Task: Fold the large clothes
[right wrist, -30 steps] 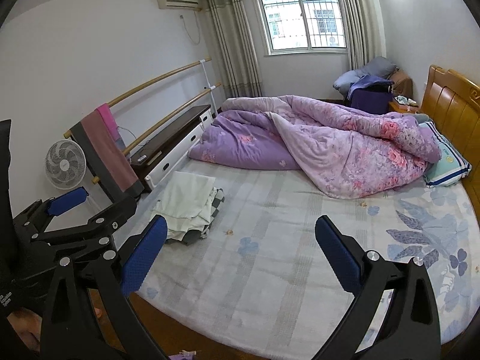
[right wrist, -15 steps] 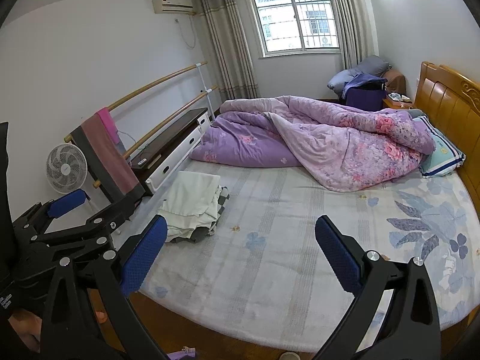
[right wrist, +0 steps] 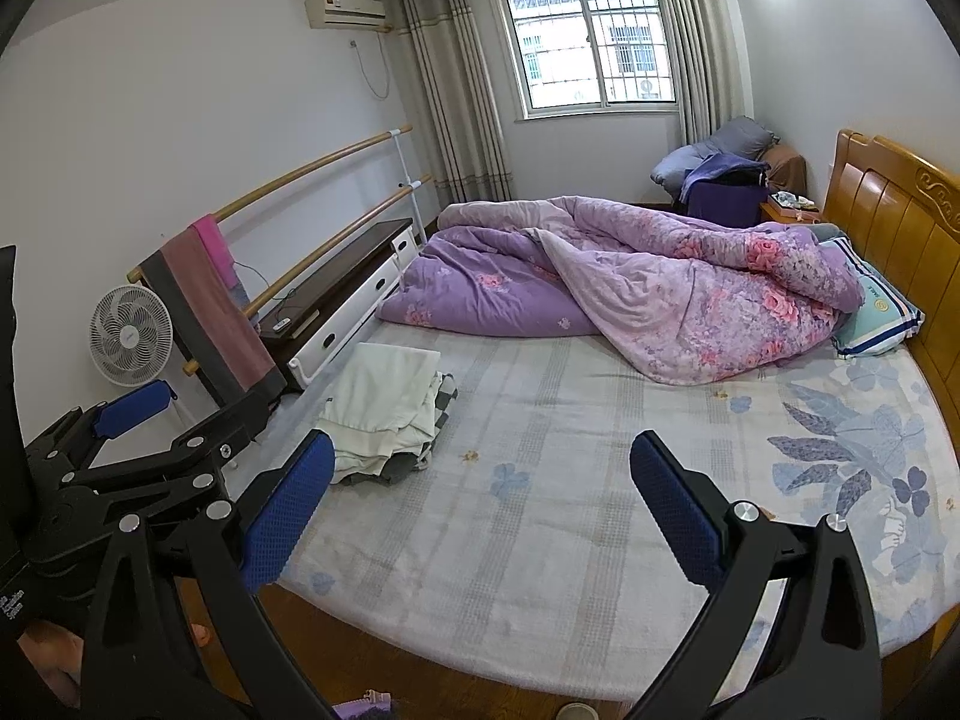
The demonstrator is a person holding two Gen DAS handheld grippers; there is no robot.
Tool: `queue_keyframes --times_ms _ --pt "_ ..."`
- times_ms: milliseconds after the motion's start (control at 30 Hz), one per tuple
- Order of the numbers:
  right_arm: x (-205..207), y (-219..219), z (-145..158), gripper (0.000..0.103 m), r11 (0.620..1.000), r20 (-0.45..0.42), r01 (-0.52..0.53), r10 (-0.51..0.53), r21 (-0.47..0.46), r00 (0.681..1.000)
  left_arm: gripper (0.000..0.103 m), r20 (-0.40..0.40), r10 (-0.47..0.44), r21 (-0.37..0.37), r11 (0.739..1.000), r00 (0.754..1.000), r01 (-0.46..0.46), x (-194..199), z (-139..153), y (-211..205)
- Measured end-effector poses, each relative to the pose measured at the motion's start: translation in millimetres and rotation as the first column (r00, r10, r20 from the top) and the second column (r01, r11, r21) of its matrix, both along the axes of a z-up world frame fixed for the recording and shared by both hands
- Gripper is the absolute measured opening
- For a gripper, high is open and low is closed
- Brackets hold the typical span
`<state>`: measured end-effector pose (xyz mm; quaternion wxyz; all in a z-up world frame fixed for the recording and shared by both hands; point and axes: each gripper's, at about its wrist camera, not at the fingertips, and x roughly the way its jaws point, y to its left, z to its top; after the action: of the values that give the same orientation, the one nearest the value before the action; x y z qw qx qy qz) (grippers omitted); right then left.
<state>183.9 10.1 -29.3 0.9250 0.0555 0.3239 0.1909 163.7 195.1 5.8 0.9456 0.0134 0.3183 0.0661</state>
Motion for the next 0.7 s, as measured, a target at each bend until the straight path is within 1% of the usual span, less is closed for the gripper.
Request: queue_keyframes --times_ms 700 --pt "-0.5 -2.6 0.6 0.095 1.000 -0.001 0.001 -0.001 0.002 1.000 0.093 0.000 0.009 -0.001 1.000 1.000 -0.009 -1.2 0.0 -5.2"
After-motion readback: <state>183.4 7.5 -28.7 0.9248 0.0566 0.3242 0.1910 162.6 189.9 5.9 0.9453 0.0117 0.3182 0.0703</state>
